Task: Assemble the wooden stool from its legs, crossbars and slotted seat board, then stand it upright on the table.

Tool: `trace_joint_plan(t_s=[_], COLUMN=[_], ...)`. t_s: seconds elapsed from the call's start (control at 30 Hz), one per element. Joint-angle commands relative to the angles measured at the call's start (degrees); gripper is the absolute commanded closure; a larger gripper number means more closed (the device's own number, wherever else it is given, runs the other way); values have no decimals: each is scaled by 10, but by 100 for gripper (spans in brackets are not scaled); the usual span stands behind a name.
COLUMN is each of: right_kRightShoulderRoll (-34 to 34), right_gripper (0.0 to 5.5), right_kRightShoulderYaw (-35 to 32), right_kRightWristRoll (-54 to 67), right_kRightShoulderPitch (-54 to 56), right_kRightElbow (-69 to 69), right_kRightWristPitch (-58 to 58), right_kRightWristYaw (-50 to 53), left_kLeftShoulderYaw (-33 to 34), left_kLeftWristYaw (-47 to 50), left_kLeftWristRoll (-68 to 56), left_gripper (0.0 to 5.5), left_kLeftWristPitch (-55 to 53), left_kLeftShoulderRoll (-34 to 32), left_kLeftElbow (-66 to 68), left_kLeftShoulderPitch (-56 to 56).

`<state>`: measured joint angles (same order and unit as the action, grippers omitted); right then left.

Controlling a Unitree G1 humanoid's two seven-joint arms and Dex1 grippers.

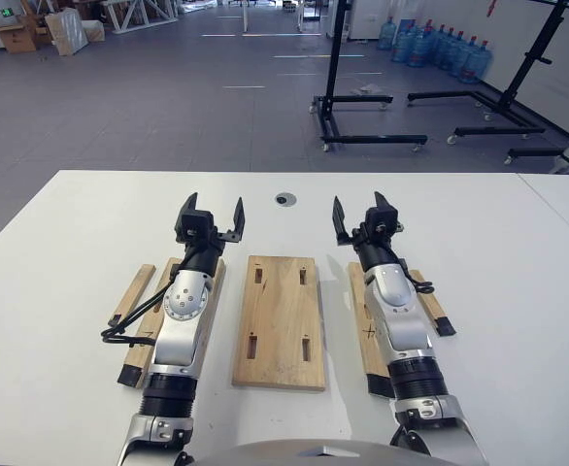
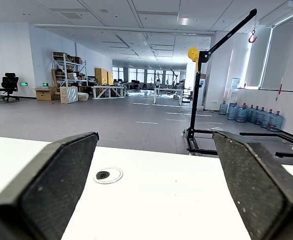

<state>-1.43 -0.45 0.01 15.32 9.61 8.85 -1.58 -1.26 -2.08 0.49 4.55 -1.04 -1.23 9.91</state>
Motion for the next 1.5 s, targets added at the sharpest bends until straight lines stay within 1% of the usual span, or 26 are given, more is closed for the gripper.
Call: trace_joint_plan(t_s=[0.03,0.33,0.6,0.8,0.93,1.03,1.13,1.17,1.23,1.4,1.47,1.5], right_kRightShoulderRoll=[2,3,2,-3,-19,-38,-63,-73,-99,-190,-223,-232], right_gripper=[127,127,127,127,127,127,176,182,182,182,182,182], right_kRightShoulderYaw=[-2,3,5,1,-16,-31,-43,-49,-74,-147,-171,-171], right_kRightWristRoll=[6,3,2,1,25,41,47,50,62,151,145,141], right_kRightShoulderPitch=[12,23,23,26,28,29,22,20,7,20,-8,-21], right_kRightElbow=[5,14,15,15,-28,-46,-73,-79,-96,-74,-54,-46], right_kRightWristPitch=[-4,-2,2,1,-24,-39,-56,-62,-83,-170,-188,-193], right_kRightWristYaw=[-3,-9,-10,-11,-26,-42,-57,-64,-73,-158,-160,-168], left_kLeftShoulderYaw=[1,9,2,3,0,0,1,3,4,22,24,24], left_kLeftWristYaw=[4,7,-3,9,14,23,31,34,35,71,80,87], left_kLeftWristRoll=[5,0,-2,8,15,19,23,25,26,45,47,50], left_gripper=[94,94,94,94,94,94,88,88,88,88,88,88], left_kLeftWristPitch=[2,-2,3,3,6,8,13,15,17,13,7,5], left_kLeftShoulderRoll=[-1,0,4,5,5,9,8,8,5,9,14,18], left_kLeftElbow=[8,5,10,12,2,-6,-7,-7,-7,-62,-79,-89], left_kLeftShoulderPitch=[13,11,15,18,9,0,-3,-2,0,-49,-65,-74])
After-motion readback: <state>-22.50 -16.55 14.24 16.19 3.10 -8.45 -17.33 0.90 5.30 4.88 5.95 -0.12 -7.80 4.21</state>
